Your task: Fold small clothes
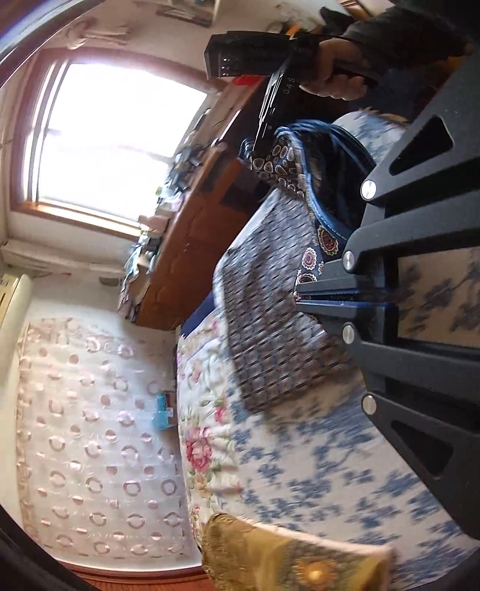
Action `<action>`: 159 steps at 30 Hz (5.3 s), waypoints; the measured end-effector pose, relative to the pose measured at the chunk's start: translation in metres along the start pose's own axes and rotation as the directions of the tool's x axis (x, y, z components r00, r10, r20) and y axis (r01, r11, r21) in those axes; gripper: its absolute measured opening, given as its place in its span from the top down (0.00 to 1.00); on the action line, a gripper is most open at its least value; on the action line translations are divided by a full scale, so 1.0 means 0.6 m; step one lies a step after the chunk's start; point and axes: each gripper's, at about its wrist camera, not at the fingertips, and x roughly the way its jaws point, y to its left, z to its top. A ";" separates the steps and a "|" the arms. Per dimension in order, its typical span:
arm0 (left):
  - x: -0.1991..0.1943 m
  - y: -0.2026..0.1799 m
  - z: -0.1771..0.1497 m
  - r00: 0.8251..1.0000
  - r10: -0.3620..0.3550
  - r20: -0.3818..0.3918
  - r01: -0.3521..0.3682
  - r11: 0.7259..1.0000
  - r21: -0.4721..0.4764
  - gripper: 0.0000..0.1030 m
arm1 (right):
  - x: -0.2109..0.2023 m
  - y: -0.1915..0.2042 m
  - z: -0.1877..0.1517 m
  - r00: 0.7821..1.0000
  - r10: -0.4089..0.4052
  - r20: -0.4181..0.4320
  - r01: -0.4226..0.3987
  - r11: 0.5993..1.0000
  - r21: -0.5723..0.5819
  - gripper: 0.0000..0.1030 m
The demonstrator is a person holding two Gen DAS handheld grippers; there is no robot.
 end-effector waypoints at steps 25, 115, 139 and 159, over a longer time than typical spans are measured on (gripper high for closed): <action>0.195 0.152 0.095 0.990 0.117 -0.082 -0.120 0.992 -0.030 1.00 | 0.306 -0.088 0.153 0.993 -0.068 -0.093 0.065 0.997 -0.040 0.97; 0.314 0.212 0.067 0.947 0.121 -0.298 -0.159 0.982 -0.105 0.45 | 0.380 -0.158 0.101 0.928 -0.185 -0.323 0.167 0.982 -0.084 0.38; 0.064 0.199 0.119 0.998 0.059 0.019 -0.057 0.993 -0.099 0.98 | 0.304 -0.021 0.169 0.995 -0.041 -0.093 0.027 0.990 -0.140 0.93; -0.210 0.385 -0.006 0.865 0.472 0.170 -0.390 0.846 -0.363 0.98 | 0.520 0.440 0.345 0.961 0.253 -0.110 -0.273 0.809 -0.522 0.93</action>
